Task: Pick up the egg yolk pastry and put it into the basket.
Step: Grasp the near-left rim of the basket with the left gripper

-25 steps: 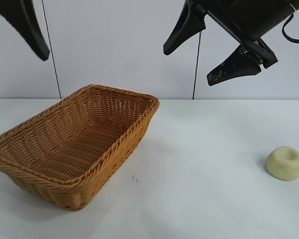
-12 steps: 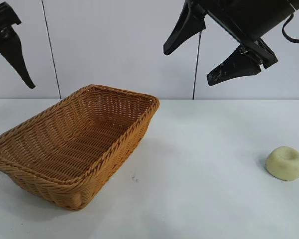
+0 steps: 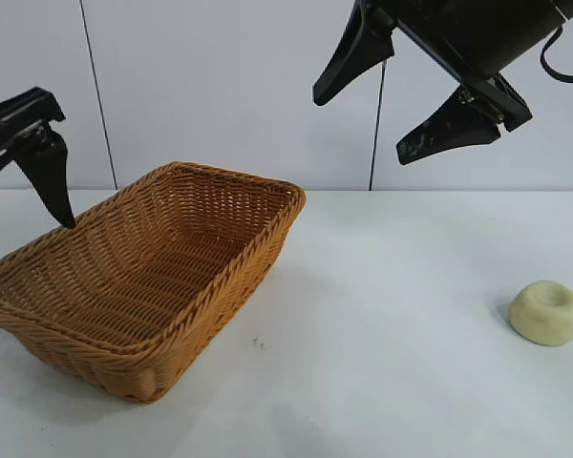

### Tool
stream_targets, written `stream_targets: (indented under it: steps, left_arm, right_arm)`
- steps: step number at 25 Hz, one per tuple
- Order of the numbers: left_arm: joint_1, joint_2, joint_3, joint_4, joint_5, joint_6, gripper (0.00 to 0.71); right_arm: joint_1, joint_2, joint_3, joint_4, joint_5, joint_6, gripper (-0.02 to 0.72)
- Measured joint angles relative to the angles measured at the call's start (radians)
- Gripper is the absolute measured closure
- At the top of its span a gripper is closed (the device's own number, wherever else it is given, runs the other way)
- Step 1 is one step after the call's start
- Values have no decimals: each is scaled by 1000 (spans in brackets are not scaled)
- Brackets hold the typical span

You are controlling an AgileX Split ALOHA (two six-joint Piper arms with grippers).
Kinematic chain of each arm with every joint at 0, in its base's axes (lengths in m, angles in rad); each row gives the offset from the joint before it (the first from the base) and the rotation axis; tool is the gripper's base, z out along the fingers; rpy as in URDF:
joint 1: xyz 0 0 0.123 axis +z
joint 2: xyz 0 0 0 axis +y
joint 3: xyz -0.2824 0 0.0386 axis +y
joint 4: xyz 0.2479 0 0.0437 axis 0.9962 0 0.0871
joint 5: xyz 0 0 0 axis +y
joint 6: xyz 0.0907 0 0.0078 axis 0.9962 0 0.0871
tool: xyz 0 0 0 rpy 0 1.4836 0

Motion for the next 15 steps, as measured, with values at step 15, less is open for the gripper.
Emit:
stream_targets:
  steps: [15]
  left_arm:
    - [0,249,0,-53,-203,-6,29]
  right_arm:
    - [0,0,0,0,0,0,38]
